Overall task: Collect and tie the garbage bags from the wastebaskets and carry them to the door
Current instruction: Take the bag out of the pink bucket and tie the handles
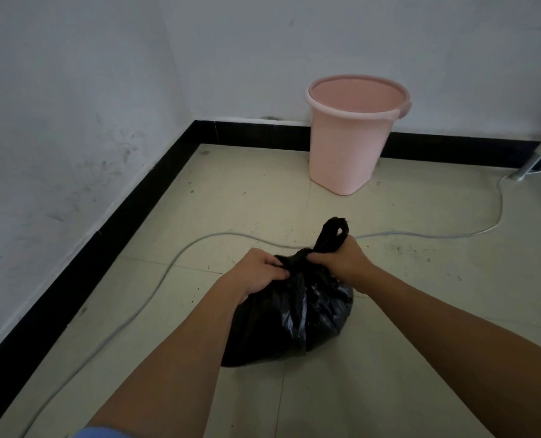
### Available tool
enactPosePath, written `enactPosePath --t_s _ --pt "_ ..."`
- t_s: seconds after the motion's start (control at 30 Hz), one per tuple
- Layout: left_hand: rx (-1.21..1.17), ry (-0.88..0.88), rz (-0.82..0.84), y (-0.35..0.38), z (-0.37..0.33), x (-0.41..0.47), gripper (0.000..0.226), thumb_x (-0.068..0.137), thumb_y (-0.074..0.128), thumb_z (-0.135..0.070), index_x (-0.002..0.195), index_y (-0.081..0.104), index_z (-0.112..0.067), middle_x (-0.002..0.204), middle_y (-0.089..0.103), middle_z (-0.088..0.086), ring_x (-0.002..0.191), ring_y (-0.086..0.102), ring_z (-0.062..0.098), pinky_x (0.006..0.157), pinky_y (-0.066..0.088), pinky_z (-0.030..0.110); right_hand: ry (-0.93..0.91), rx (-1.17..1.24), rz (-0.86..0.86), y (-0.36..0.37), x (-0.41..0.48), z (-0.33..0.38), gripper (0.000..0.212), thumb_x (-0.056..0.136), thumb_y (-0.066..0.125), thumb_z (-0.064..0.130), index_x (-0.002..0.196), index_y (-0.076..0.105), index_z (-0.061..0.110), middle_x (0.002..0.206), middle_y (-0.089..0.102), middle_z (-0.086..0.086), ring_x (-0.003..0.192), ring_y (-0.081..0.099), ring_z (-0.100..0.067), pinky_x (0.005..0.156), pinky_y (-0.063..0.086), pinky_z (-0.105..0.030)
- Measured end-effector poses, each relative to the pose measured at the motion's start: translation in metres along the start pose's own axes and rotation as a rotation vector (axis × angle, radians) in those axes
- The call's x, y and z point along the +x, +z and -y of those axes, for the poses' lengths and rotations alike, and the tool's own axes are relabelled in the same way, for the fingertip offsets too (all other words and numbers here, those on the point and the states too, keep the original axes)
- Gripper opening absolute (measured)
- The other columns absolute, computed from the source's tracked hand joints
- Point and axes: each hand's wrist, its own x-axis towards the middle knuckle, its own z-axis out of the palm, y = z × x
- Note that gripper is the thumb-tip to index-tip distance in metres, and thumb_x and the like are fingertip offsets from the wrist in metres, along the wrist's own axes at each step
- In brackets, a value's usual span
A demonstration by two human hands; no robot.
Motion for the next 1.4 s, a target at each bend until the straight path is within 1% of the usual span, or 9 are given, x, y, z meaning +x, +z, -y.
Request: enactPosePath --t_s 0.1,0.3,0.6,0.8,0.87,1.0,1.2,1.3,1.4 --pt "-0.003 -0.054 -0.024 0.001 0.008 0.0 0.008 0.074 0.07 -0.014 0.08 0.076 -0.012 0.088 0.074 0.011 0.089 0.07 0.025 0.087 0.057 0.036 0.211 0.277 0.164 -0.003 -0.005 -0.003 0.034 0.077 0.08 0.03 0.092 0.071 0.001 0.082 0.07 -0.015 0.07 0.065 -0.024 0.057 0.049 -0.029" --pt "-0.025 0.158 -0.281 0.014 -0.007 0.022 0.012 0.083 0.067 -0.024 0.085 0.074 -0.014 0.086 0.073 0.001 0.089 0.067 0.019 0.084 0.053 0.031 0.266 0.461 -0.077 -0.012 -0.003 0.001 0.026 0.086 0.069 0.032 0.084 0.065 0.006 0.078 0.063 -0.008 0.057 0.057 -0.015 0.043 0.042 -0.02" --pt "0.457 0.238 -0.208 0.059 -0.018 0.033 0.015 0.074 0.075 -0.02 0.086 0.072 -0.011 0.085 0.071 0.006 0.08 0.066 0.02 0.072 0.053 0.029 0.378 0.445 -0.111 -0.022 0.0 -0.017 0.028 0.093 0.058 0.032 0.101 0.063 0.005 0.085 0.064 -0.007 0.061 0.058 -0.017 0.049 0.04 -0.026" --pt "0.679 0.203 -0.253 0.065 -0.005 0.033 0.029 0.079 0.058 -0.009 0.105 0.065 -0.019 0.102 0.065 0.006 0.09 0.062 0.025 0.064 0.041 0.028 0.402 0.431 -0.064 -0.017 0.003 -0.03 0.029 0.097 0.054 0.029 0.105 0.059 0.002 0.08 0.059 -0.01 0.061 0.053 -0.018 0.051 0.037 -0.028" --pt "0.688 0.212 -0.282 0.061 -0.006 0.033 0.026 0.081 0.054 -0.005 0.098 0.069 -0.017 0.098 0.064 0.008 0.085 0.062 0.026 0.061 0.041 0.028 0.409 0.439 -0.058 -0.014 0.004 -0.03 0.029 0.098 0.053 0.028 0.106 0.059 0.002 0.079 0.058 -0.011 0.059 0.051 -0.018 0.048 0.035 -0.027" --pt "0.445 0.167 -0.307 0.048 -0.017 0.03 0.02 0.078 0.052 -0.001 0.074 0.066 -0.014 0.071 0.057 0.002 0.071 0.055 0.02 0.059 0.04 0.024 0.414 0.526 -0.072 -0.014 0.01 -0.024 0.028 0.097 0.053 0.026 0.107 0.062 0.002 0.081 0.062 -0.01 0.059 0.053 -0.017 0.06 0.042 -0.032" --pt "-0.346 0.003 0.117 0.019 -0.031 0.013 0.018 0.082 0.055 -0.007 0.067 0.064 -0.012 0.067 0.057 0.003 0.061 0.051 0.015 0.053 0.039 0.026 0.433 0.709 -0.088 -0.025 0.016 -0.011 0.015 0.097 0.053 0.024 0.094 0.06 0.011 0.082 0.064 -0.004 0.066 0.056 -0.017 0.063 0.045 -0.032" --pt "-0.437 0.006 0.175 0.011 -0.021 0.015 0.011 0.085 0.056 -0.002 0.088 0.067 -0.001 0.071 0.062 0.006 0.06 0.053 0.014 0.051 0.041 0.023 0.441 0.79 -0.092 -0.029 0.016 -0.01 0.012 0.097 0.053 0.022 0.097 0.059 0.011 0.088 0.066 -0.006 0.074 0.061 -0.021 0.063 0.047 -0.032" --pt "-0.33 0.014 0.162 0.01 -0.016 0.013 0.017 0.085 0.057 0.005 0.085 0.071 -0.003 0.067 0.066 0.006 0.054 0.055 0.012 0.051 0.044 0.02 0.457 0.844 -0.114 -0.037 0.016 -0.013 0.013 0.099 0.051 0.023 0.099 0.057 0.011 0.088 0.064 -0.006 0.072 0.06 -0.021 0.057 0.045 -0.032"
